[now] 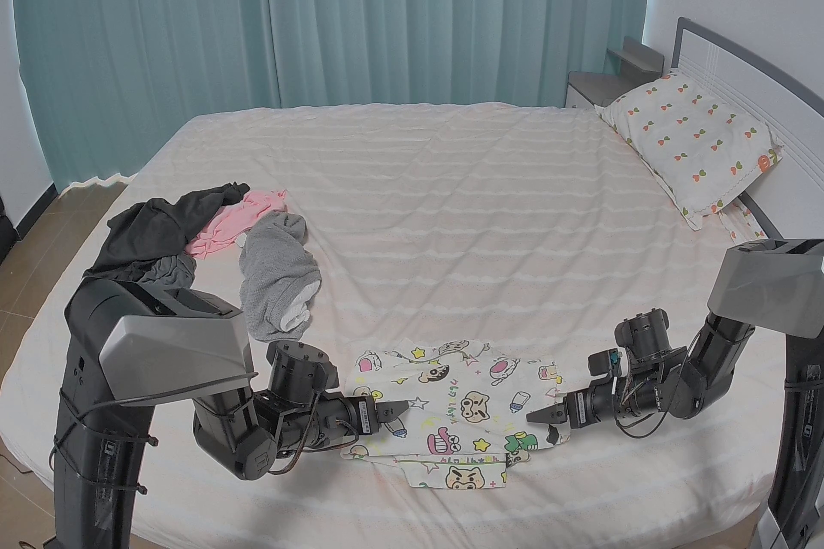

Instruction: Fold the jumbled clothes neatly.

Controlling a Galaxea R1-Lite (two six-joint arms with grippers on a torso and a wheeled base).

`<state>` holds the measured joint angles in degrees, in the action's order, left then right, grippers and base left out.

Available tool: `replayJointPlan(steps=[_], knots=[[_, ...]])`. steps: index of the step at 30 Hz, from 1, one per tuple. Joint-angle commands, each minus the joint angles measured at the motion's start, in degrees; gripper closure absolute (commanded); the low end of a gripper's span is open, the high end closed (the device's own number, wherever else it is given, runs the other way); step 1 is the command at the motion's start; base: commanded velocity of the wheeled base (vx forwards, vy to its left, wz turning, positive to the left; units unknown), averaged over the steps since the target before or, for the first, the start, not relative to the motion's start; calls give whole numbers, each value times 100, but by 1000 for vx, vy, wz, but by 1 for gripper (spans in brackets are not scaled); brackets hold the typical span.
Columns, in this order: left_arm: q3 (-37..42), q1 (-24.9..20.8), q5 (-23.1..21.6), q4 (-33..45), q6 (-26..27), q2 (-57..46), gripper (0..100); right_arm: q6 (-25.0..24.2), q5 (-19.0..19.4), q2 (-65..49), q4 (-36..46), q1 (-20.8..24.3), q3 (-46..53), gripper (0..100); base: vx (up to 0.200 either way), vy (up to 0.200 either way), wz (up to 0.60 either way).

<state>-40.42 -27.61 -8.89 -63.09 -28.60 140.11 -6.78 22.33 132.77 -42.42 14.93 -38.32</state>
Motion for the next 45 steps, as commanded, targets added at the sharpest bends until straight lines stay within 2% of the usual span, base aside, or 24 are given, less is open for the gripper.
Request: replayJointPlan(steps=[1, 16, 23, 25, 30, 40, 45], knots=[[-194, -51, 54, 33, -5, 105, 100, 1, -1, 4, -3, 1, -1, 0, 0, 0, 0], [184, -16, 63, 51, -181, -62, 100, -43, 17, -32, -20, -43, -1, 0, 0, 0, 0], [421, 247, 54, 42, -401, -388, 100, -43, 25, -40, -56, -52, 8, 0, 0, 0, 0], [606, 555, 45, 33, -436, -546, 100, -69, 17, -23, -266, -52, 52, 0, 0, 0, 0], [799, 924, 19, -2, -436, -634, 100, -87, 17, -23, -328, -52, 70, 0, 0, 0, 0], [1098, 1706, -69, -556, -427, -572, 100, -280, 17, -23, -346, -52, 52, 0, 0, 0, 0], [1371, 2181, -395, -749, -410, -555, 100, -289, 25, -14, -346, -52, 52, 0, 0, 0, 0]])
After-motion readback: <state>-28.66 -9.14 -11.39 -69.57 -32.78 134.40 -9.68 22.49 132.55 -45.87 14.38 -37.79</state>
